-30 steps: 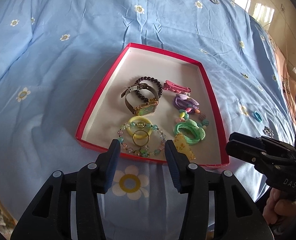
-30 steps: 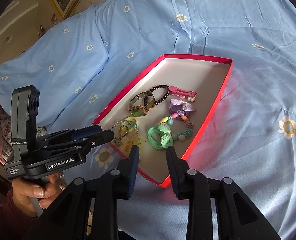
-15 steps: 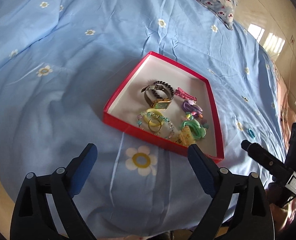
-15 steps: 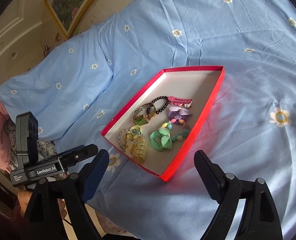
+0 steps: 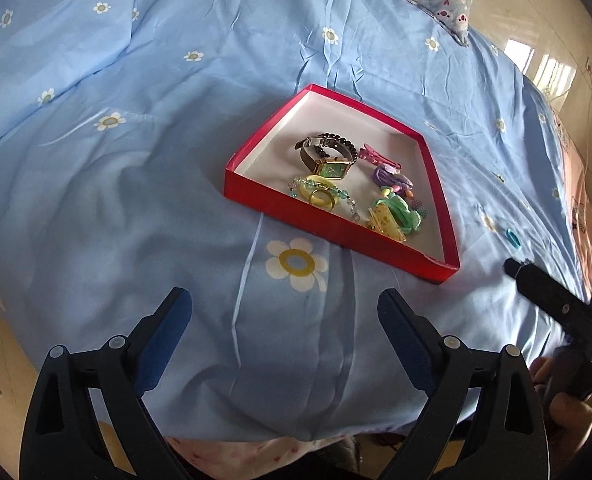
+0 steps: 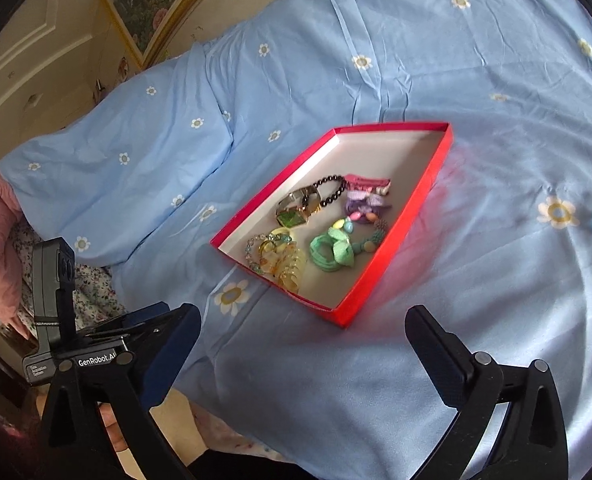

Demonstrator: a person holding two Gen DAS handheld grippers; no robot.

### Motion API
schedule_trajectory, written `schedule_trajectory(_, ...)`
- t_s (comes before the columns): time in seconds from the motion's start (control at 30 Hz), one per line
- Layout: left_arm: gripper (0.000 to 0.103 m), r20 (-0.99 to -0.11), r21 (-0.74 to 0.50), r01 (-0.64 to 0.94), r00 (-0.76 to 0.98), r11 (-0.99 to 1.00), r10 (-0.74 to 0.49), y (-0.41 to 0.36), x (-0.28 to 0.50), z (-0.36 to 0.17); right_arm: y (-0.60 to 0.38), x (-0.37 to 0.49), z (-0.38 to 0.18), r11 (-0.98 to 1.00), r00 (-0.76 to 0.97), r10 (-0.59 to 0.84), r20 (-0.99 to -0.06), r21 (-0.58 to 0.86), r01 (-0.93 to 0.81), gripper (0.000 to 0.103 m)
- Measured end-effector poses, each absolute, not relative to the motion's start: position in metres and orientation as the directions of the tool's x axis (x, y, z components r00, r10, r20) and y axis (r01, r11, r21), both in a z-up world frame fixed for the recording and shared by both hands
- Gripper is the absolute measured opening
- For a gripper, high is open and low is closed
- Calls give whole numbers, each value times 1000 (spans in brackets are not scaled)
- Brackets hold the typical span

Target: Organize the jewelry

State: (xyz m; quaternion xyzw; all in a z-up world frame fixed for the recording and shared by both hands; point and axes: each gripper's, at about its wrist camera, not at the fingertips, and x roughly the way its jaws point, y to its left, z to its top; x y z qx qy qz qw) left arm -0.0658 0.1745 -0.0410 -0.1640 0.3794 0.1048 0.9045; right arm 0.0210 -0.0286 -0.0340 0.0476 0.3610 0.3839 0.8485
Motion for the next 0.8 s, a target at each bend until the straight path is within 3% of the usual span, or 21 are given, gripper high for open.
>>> schedule_trajectory(0.3, 98, -643, -152, -269, 758, 951, 111, 171, -71, 7, -35, 1, 22, 764, 630, 593, -501, 106, -636, 103)
schedule_trajectory(0.37, 103, -602, -129, -247, 789, 960, 123, 168, -71, 28, -35, -6, 43, 759, 659, 596, -458, 55, -649, 103)
schedule_trajectory(0.5, 103, -547, -61, -239, 820, 969, 168, 163, -62, 58, -37, -20, 88, 741, 703, 626, -336, -22, -671, 103)
schedule_trajectory(0.6, 103, -544, -51, -261, 817, 964, 193, 164, -55, 57, -31, -11, 93, 721, 669, 649, -362, 10, -693, 103)
schedule_trajectory(0.8, 103, -591, -28, -326, 768, 945, 248, 168, -48, 30, -24, 8, 48, 758, 661, 597, -454, 51, -650, 103)
